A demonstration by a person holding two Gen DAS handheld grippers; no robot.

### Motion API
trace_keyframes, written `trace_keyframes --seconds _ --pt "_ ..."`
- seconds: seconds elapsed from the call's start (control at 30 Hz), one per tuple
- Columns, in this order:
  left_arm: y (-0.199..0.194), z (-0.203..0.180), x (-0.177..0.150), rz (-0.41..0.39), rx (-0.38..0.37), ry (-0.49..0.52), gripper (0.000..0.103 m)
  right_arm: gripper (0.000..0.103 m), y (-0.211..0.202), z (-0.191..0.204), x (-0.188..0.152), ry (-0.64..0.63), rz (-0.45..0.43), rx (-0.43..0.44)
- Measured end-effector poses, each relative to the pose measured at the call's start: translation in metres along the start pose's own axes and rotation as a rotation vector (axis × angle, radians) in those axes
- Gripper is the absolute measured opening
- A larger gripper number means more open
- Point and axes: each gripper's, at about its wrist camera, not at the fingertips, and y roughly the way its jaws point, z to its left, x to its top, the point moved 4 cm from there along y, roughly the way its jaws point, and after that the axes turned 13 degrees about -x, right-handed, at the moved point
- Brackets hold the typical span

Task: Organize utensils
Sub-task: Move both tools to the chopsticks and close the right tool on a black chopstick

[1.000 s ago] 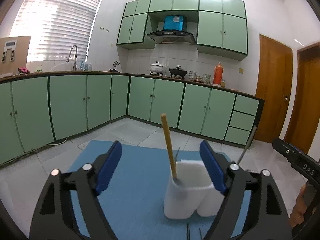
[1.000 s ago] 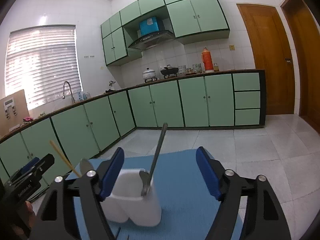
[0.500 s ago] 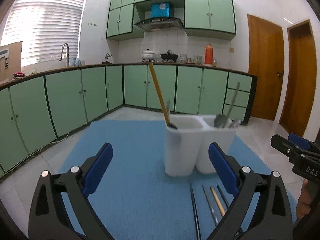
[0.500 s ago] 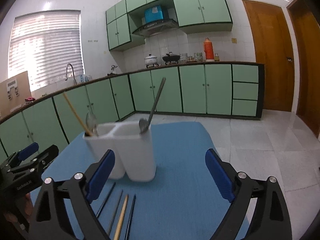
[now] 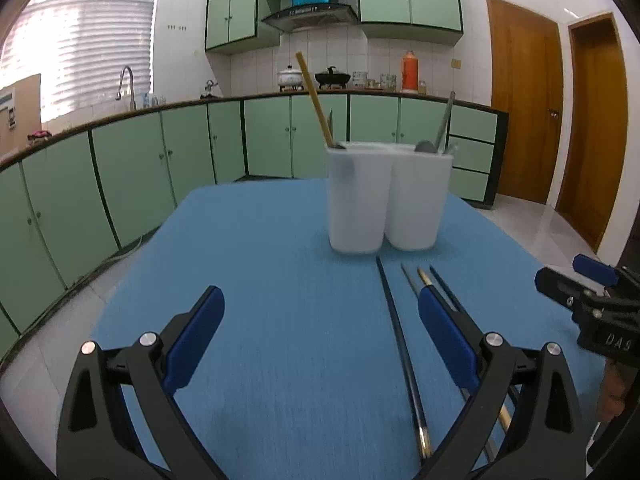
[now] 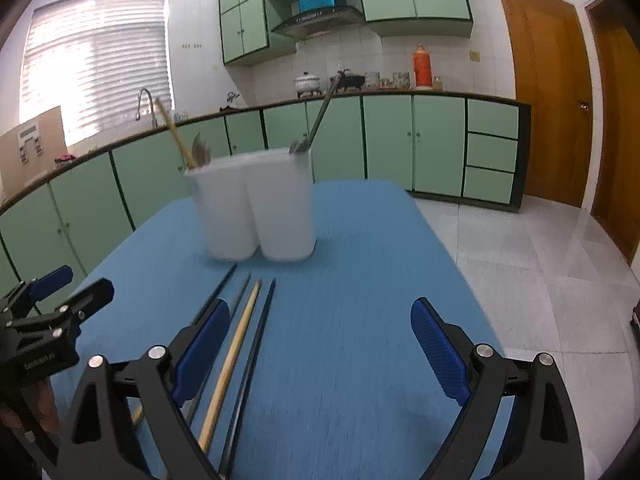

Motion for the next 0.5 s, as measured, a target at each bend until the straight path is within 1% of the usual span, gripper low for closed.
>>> trace_keyframes --seconds 0.1,0.2,0.33,0.5 --pt "-0.008 -0.003 -0.014 0.017 -0.007 -0.001 0.095 0.090 -0.008 0.002 -0.019 -0.018 0.016 -0.002" --pt "-0.014 -0.009 -0.026 0.027 -0.012 0.005 0.095 0.090 -0.015 0.002 -0.038 -0.040 0.019 -0.022" --pt "-0.024 -0.015 -0.039 0.032 -0.012 0.005 0.095 0.090 -0.029 0.000 -0.059 -0.056 0.005 -0.048" --pt "-0.029 -0.021 -0.056 0.046 -0.007 0.001 0.095 0.089 -0.043 0.000 -0.073 -0.053 -0.020 -0.058"
